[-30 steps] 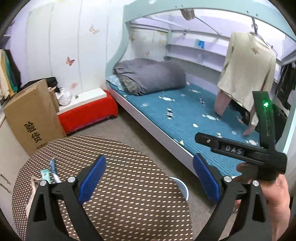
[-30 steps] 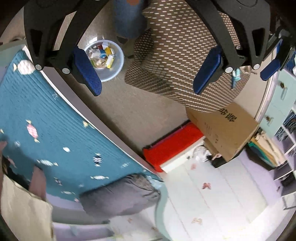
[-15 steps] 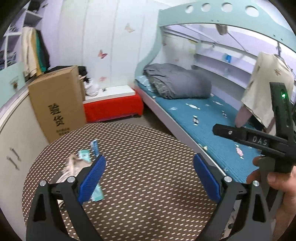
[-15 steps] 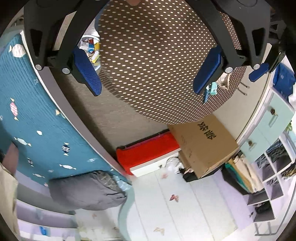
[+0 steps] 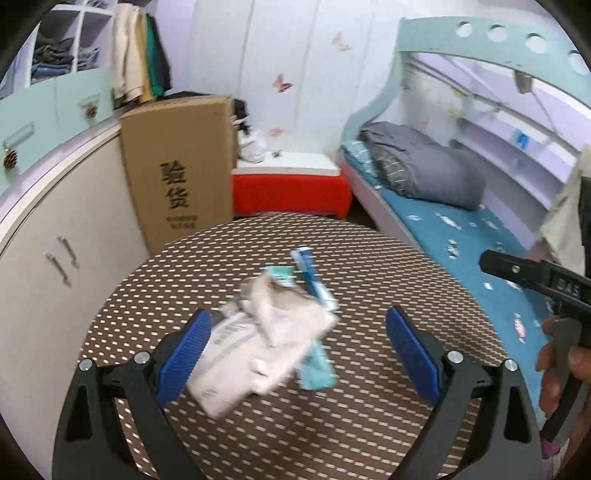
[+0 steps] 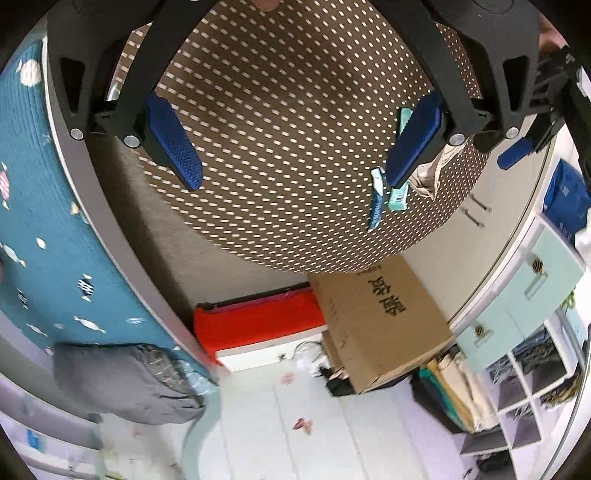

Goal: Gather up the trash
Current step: 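Grasp crumpled beige paper with left tool while right tool grasps blue packet, then carry the paper and blue packet to the bin and open both tools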

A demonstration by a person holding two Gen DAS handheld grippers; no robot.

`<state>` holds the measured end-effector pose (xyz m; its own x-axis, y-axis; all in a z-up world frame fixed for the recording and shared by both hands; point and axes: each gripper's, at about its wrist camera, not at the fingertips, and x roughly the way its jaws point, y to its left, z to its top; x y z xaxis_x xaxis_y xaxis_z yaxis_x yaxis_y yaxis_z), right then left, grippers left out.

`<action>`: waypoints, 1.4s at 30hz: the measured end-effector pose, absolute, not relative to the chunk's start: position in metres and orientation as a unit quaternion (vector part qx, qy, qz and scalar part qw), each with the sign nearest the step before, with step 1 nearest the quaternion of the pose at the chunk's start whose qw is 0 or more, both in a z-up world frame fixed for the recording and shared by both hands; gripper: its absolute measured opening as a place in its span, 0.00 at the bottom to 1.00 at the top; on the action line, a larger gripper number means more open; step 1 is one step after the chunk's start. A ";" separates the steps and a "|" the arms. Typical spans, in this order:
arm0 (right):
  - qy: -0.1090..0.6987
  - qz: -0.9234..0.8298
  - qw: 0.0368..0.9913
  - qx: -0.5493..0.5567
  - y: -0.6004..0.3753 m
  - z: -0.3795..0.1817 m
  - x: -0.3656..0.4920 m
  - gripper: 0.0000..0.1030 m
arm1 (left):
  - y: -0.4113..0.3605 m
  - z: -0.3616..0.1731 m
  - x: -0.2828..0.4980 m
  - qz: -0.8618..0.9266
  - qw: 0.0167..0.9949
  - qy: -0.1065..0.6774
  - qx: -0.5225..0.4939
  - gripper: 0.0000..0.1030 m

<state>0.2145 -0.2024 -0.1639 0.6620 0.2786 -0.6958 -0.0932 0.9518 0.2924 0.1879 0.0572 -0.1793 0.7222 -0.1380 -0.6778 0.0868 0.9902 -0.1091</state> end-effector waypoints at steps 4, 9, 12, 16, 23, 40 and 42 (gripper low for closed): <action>0.411 0.127 0.896 0.108 -0.182 -0.179 0.239 0.94 | 0.071 -0.198 0.217 -0.023 0.917 0.399 -0.014 0.91; 0.435 0.148 0.884 0.084 -0.156 -0.205 0.272 0.94 | 0.078 -0.225 0.242 -0.005 0.898 0.439 -0.003 0.90; 0.448 0.168 0.876 0.064 -0.136 -0.219 0.290 0.94 | 0.078 -0.236 0.255 -0.010 0.889 0.458 -0.007 0.72; 0.456 0.190 0.869 0.034 -0.109 -0.230 0.304 0.94 | 0.082 -0.250 0.270 -0.026 0.876 0.480 -0.035 0.43; 0.461 0.193 0.866 -0.038 -0.070 -0.252 0.313 0.51 | 0.091 -0.249 0.265 -0.040 0.882 0.467 -0.053 0.15; 0.420 0.171 0.889 0.063 -0.186 -0.213 0.228 0.13 | 0.075 -0.192 0.176 -0.073 0.923 0.375 -0.049 0.05; 0.409 0.166 0.894 0.074 -0.204 -0.204 0.214 0.13 | 0.066 -0.180 0.159 -0.078 0.929 0.360 -0.048 0.05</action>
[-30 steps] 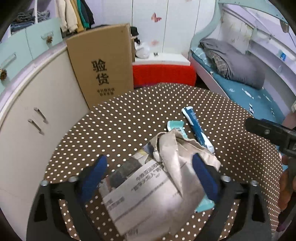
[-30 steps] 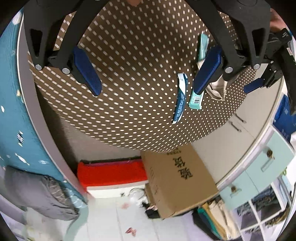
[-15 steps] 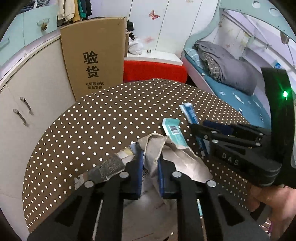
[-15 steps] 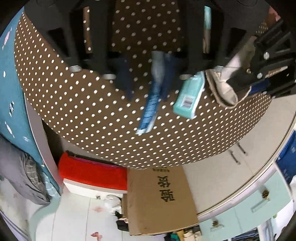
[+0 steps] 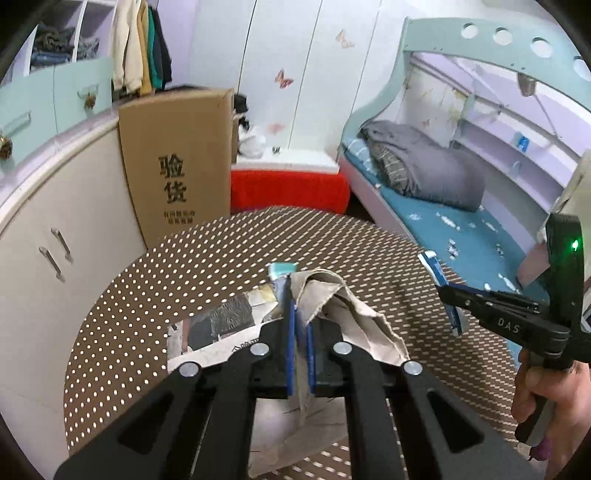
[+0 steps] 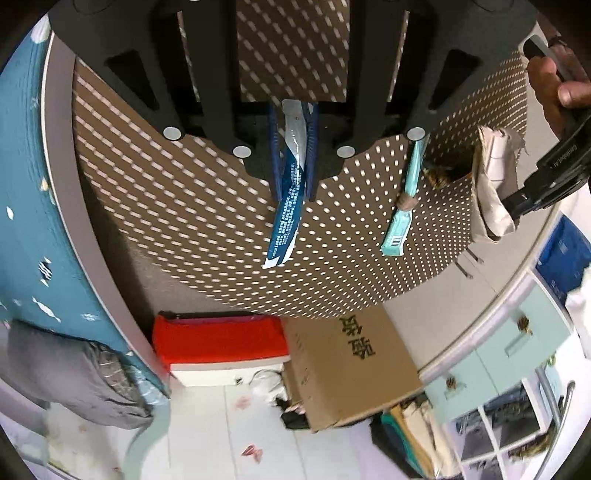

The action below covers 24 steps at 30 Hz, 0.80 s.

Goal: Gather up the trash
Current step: 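Carry the paper and blue packet to the bin and open both tools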

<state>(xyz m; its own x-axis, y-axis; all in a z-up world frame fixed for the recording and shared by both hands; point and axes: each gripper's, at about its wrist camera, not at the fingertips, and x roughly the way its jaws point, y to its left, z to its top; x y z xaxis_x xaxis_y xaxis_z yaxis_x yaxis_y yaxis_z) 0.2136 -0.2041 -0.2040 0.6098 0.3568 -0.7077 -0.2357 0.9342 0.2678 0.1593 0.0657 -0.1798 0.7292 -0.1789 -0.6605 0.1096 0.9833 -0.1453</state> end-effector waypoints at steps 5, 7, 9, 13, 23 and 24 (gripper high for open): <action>0.376 0.153 0.908 0.106 -0.249 -0.177 0.180 0.13 | 0.031 -0.146 0.127 -0.111 0.939 0.324 -0.038 0.05; 0.364 0.150 0.912 0.114 -0.261 -0.167 0.172 0.13 | 0.016 -0.137 0.123 -0.126 0.940 0.316 -0.037 0.05; 0.349 0.144 0.918 0.125 -0.276 -0.156 0.161 0.13 | 0.001 -0.127 0.119 -0.141 0.940 0.308 -0.035 0.05; 0.323 0.126 0.928 0.135 -0.307 -0.136 0.142 0.13 | -0.031 -0.113 0.116 -0.170 0.939 0.297 -0.031 0.05; 0.288 0.053 0.941 0.168 -0.396 -0.120 0.099 0.13 | -0.123 -0.101 0.118 -0.268 0.917 0.296 -0.021 0.05; 0.287 0.046 0.941 0.171 -0.404 -0.121 0.096 0.13 | -0.132 -0.102 0.119 -0.276 0.914 0.297 -0.020 0.05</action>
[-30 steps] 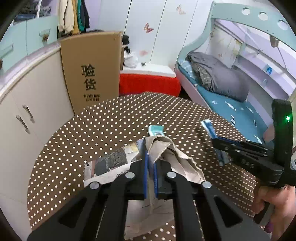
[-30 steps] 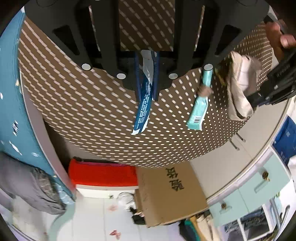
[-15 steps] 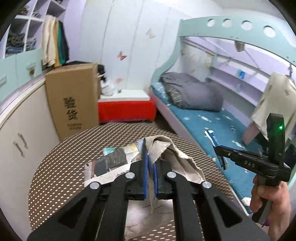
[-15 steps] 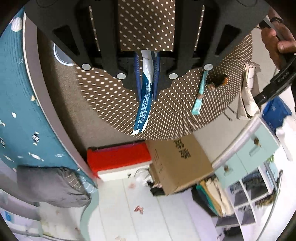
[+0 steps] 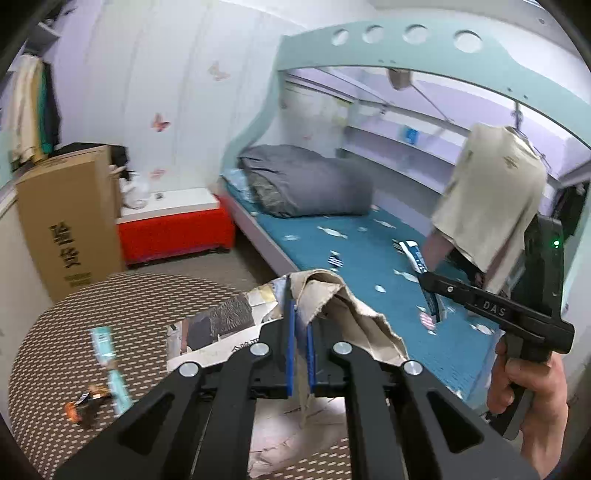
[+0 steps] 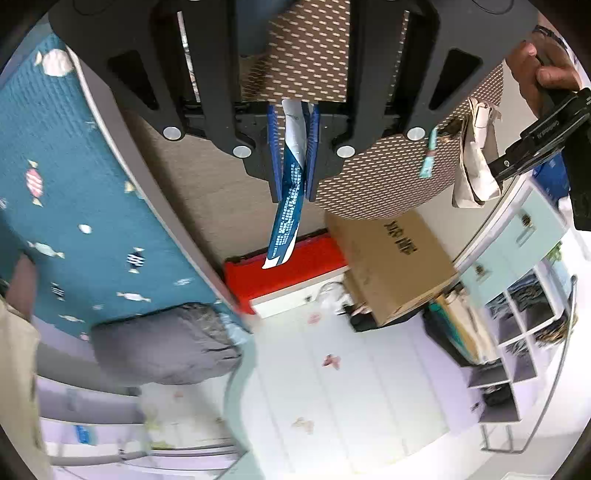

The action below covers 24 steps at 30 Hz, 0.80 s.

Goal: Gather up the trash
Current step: 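Carry the paper and blue packet to the bin and open both tools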

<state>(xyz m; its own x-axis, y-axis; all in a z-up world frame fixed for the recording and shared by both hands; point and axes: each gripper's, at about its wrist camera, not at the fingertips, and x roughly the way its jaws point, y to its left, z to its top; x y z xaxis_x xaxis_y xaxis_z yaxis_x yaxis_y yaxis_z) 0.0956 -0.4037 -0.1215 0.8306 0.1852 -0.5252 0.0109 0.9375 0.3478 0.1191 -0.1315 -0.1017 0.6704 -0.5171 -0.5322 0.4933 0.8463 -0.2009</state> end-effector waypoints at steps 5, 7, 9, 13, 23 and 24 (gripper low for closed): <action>0.288 0.011 0.939 0.185 -0.443 -0.131 0.083 0.13 | -0.184 -0.110 0.122 -0.319 0.896 0.308 -0.006 0.05; 0.289 0.000 0.938 0.189 -0.456 -0.135 0.080 0.13 | -0.205 -0.115 0.124 -0.335 0.888 0.315 0.000 0.05; 0.293 -0.012 0.935 0.199 -0.471 -0.143 0.076 0.13 | -0.224 -0.121 0.124 -0.349 0.881 0.320 0.009 0.05; 0.306 -0.031 0.928 0.211 -0.494 -0.161 0.076 0.13 | -0.273 -0.138 0.130 -0.374 0.863 0.337 0.041 0.05; 0.350 -0.059 0.900 0.253 -0.532 -0.223 0.090 0.13 | -0.366 -0.217 0.153 -0.401 0.811 0.403 0.139 0.05; 0.354 -0.060 0.897 0.256 -0.534 -0.228 0.092 0.13 | -0.370 -0.223 0.157 -0.405 0.806 0.406 0.145 0.05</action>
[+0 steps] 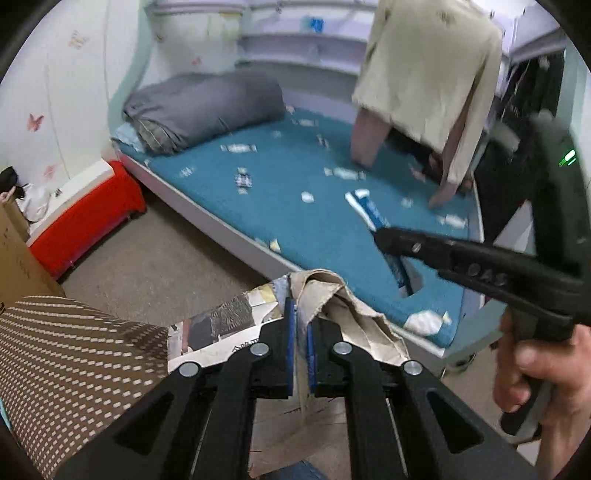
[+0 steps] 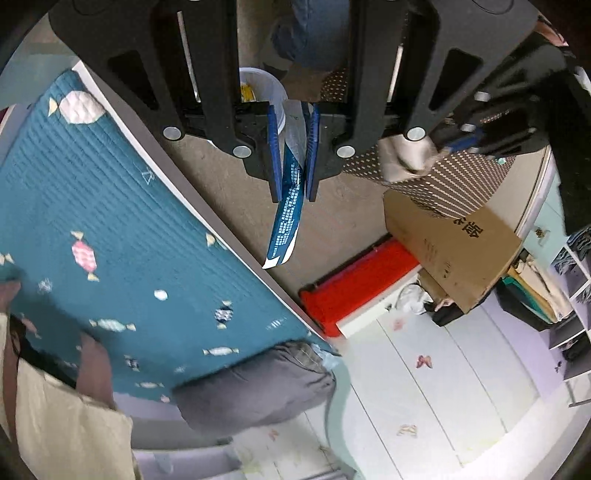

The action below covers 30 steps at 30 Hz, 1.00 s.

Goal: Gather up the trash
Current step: 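Carry the paper and blue packet to the bin and open both tools, then move both tools back over the table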

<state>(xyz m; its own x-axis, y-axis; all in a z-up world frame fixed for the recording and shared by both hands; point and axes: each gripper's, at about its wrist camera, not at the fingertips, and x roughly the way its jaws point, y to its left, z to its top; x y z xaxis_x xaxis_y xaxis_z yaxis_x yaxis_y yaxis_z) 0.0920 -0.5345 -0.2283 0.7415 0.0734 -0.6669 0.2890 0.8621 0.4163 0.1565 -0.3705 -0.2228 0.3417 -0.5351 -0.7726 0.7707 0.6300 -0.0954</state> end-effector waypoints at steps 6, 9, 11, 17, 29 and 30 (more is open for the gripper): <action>0.384 -0.060 0.881 0.268 -0.545 -0.264 0.108 0.13 | -0.401 -0.278 0.187 -0.382 0.781 0.456 0.190 0.21; 0.404 -0.056 0.869 0.279 -0.545 -0.288 0.120 0.13 | -0.399 -0.290 0.197 -0.357 0.785 0.466 0.197 0.71; 0.420 -0.053 0.860 0.285 -0.543 -0.307 0.128 0.13 | -0.397 -0.291 0.202 -0.347 0.791 0.462 0.202 0.75; 0.491 -0.040 0.820 0.293 -0.530 -0.380 0.160 0.14 | -0.378 -0.279 0.214 -0.315 0.815 0.455 0.171 0.83; 0.474 -0.098 0.806 0.340 -0.518 -0.382 0.128 0.93 | -0.319 -0.232 0.192 -0.309 0.845 0.418 0.126 0.85; 0.467 -0.101 0.810 0.340 -0.514 -0.372 0.123 0.93 | -0.314 -0.227 0.188 -0.309 0.847 0.414 0.121 0.85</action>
<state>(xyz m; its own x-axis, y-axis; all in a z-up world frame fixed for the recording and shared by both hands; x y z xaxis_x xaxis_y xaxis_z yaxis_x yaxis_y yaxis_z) 0.1231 -0.5144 -0.3720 0.5438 0.1529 -0.8252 0.4813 0.7487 0.4559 0.1883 -0.3141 -0.2270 0.4650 -0.4238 -0.7772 0.6246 0.7792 -0.0512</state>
